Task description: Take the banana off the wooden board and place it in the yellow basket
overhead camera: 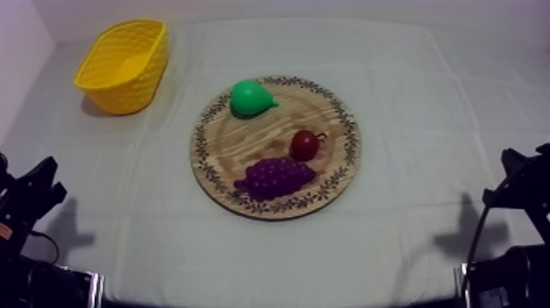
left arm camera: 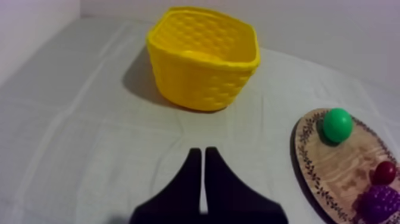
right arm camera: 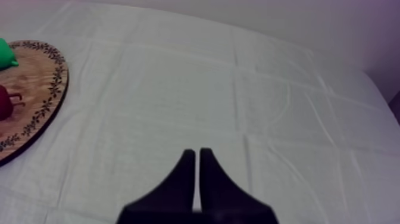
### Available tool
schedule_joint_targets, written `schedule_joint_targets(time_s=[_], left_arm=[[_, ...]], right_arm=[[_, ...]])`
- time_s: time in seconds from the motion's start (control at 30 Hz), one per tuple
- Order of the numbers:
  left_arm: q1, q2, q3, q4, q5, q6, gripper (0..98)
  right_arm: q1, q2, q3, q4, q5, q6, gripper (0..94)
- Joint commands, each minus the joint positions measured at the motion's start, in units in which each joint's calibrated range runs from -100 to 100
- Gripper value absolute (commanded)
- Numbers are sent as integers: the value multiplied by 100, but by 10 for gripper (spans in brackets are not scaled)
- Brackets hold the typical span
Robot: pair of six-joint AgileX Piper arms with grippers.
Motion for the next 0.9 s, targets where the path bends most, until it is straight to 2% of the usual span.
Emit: schedule_joint_targets(time_s=[0.0,0.87], left_arm=[[-1,-32,10,-33,-13,86,1],[-3,-68,17,-79,-24,89,1]], right_arm=[[2,-2,-3,2,0,0,2],[2,-2,-3,2,0,0,2]])
